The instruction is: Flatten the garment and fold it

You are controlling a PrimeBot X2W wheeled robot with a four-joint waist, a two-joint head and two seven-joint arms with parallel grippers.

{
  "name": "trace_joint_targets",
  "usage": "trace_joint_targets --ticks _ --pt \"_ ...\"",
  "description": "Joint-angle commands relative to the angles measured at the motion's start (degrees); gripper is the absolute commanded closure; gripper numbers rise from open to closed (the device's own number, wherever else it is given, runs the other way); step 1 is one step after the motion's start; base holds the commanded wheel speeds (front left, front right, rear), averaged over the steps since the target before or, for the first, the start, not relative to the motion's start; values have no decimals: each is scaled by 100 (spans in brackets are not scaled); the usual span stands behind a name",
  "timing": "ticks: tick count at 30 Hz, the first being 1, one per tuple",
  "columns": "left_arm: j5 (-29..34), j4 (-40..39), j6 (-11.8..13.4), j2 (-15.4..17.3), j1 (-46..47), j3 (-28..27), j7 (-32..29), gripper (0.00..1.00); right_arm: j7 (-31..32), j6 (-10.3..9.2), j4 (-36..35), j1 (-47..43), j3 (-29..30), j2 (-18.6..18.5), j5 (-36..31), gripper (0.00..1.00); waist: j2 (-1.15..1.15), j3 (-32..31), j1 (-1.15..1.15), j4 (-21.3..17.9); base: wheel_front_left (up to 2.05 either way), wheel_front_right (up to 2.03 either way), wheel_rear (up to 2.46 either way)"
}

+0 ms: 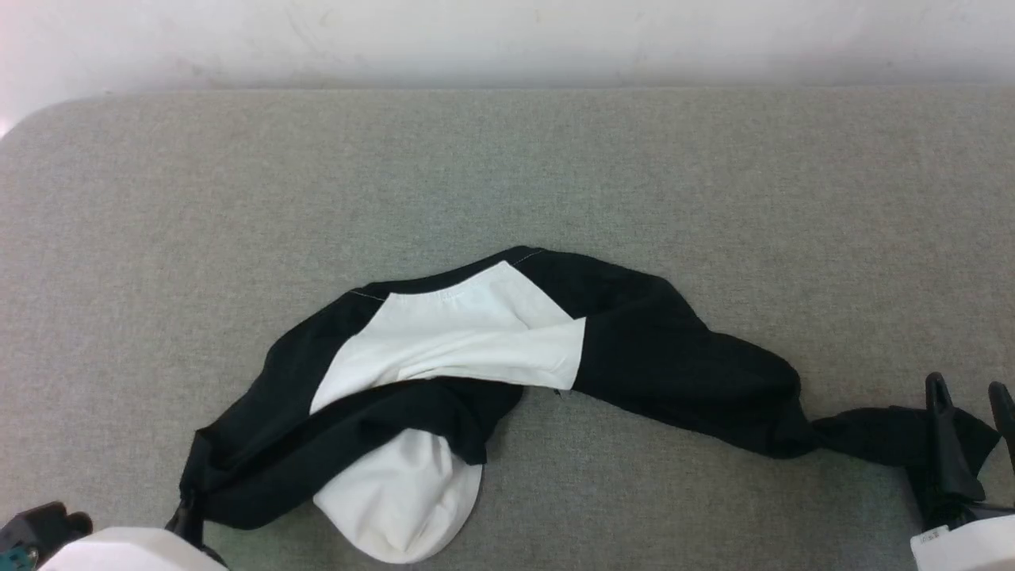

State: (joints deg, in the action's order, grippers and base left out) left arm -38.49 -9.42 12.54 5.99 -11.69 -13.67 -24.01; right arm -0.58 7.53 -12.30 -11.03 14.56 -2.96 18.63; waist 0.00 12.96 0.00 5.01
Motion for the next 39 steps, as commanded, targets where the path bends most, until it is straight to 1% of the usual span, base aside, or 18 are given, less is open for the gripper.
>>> trace_joint_targets --ticks 1,3,5,10,13,14,15,19,24,30,37,38,39 --pt "39 -7 -49 0 31 37 88 0 10 -4 -31 -65 3 8 -20 0 0 -38 0 16 0 0 0" --pt "64 -127 -75 1 102 80 158 0 29 -4 -37 -91 1 8 -20 0 0 -74 0 30 0 0 0" --pt "133 -339 -108 75 173 127 165 0 49 -4 -47 -108 -6 8 -26 0 0 -107 0 36 0 0 0" --pt "352 -1217 -186 287 424 265 187 0 83 -4 -93 -126 -24 8 -30 0 0 -112 0 37 0 0 0" --pt "629 -1404 -247 528 608 452 79 0 77 -4 -101 -125 -38 8 -20 0 0 -32 0 37 0 0 0" --pt "788 -1372 -287 662 690 533 45 0 74 -4 -106 -114 -47 8 -18 0 0 8 0 34 0 0 0" --pt "970 -1306 -380 831 772 662 -3 0 72 -4 -108 -99 -58 8 -17 0 0 44 0 30 0 0 0" --pt "1339 -833 -719 1215 1273 1140 -176 0 84 -4 -140 -28 -67 8 -34 0 0 224 0 14 0 0 0" --pt "1432 -159 -1012 1490 1798 1521 -617 0 149 -4 -232 59 -30 8 -96 0 0 475 0 -23 0 0 0" --pt "1410 546 -1183 1630 2192 1757 -1027 0 239 -4 -335 118 3 8 -141 0 0 723 0 -57 0 0 0" --pt "1211 1218 -1427 1568 2383 2039 -1346 0 363 -4 -473 179 34 8 -208 0 0 853 0 -64 0 0 0" --pt "1214 1291 -1451 1560 2395 2083 -1361 18 382 -4 -488 191 34 8 -217 0 0 860 0 -65 0 0 0" --pt "1195 1347 -1462 1530 2409 2102 -1343 78 400 -4 -498 203 33 8 -224 0 0 860 0 -68 0 0 0"
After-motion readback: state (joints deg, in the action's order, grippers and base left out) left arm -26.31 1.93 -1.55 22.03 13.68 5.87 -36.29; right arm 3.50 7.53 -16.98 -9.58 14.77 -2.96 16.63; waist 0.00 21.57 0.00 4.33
